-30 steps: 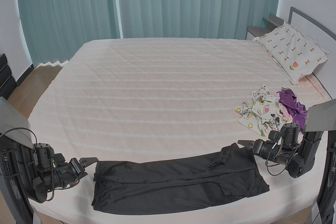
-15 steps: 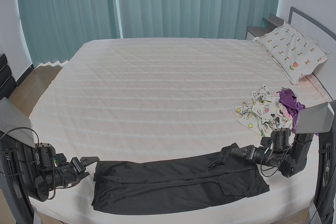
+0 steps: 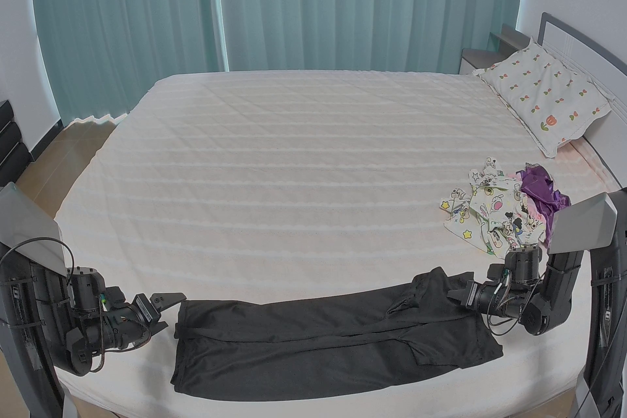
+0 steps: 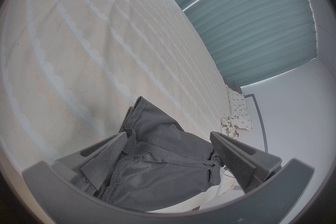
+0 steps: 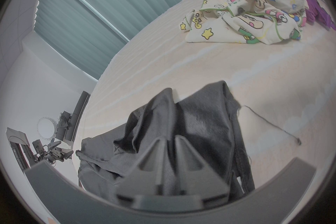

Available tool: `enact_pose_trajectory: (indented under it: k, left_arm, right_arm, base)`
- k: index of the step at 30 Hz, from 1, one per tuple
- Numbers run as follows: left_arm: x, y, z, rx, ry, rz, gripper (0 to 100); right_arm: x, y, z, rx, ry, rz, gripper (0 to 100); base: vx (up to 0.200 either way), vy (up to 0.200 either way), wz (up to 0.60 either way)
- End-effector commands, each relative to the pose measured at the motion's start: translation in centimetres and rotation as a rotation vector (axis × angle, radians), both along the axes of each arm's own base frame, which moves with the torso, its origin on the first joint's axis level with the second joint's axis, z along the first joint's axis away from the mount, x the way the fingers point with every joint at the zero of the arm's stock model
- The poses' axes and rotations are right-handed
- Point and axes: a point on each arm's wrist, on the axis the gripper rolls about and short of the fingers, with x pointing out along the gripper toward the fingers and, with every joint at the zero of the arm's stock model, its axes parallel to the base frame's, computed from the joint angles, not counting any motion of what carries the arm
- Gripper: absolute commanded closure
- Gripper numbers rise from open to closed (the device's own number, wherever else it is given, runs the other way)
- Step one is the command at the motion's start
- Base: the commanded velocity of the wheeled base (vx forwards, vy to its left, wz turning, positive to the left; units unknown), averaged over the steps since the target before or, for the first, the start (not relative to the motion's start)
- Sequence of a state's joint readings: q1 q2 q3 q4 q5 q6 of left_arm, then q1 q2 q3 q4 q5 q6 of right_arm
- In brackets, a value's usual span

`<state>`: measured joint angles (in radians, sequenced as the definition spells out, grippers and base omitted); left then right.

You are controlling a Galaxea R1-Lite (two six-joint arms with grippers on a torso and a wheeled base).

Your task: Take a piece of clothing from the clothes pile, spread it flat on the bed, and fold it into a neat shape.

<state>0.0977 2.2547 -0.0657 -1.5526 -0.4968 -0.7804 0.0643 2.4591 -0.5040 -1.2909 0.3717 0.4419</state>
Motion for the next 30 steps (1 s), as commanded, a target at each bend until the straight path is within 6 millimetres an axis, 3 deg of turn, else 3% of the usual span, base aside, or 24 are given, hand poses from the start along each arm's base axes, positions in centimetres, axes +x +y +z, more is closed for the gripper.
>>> enact_pose_trajectory:
  k: [1,18,19,24,30]
  left_arm:
    - [0.1,0.0,0.0,0.001,-0.012,0.001,0]
    - [0.2,0.0,-0.1,0.003,-0.009,0.001,0]
    - [0.2,0.0,-0.1,0.003,-0.009,0.001,0]
    - [0.2,0.0,-0.1,0.003,-0.009,0.001,0]
    - [0.2,0.0,-0.1,0.003,-0.011,-0.001,0]
  right_arm:
    - [-0.4,-0.3,0.1,-0.001,0.009,-0.008,100]
    - [-3.2,-1.8,0.8,-0.03,0.002,-0.032,100]
    - [-3.6,-1.8,0.5,-0.048,0.016,-0.015,0]
    - [-3.3,-1.8,0.5,-0.063,-0.007,-0.003,0]
    - [-1.5,-2.2,3.2,-0.034,-0.133,-0.041,0]
  base:
    - [0.0,0.0,0.0]
    - [0.0,0.0,0.0]
    - [0.0,0.0,0.0]
    - [0.0,0.0,0.0]
    - [0.0,0.0,0.0]
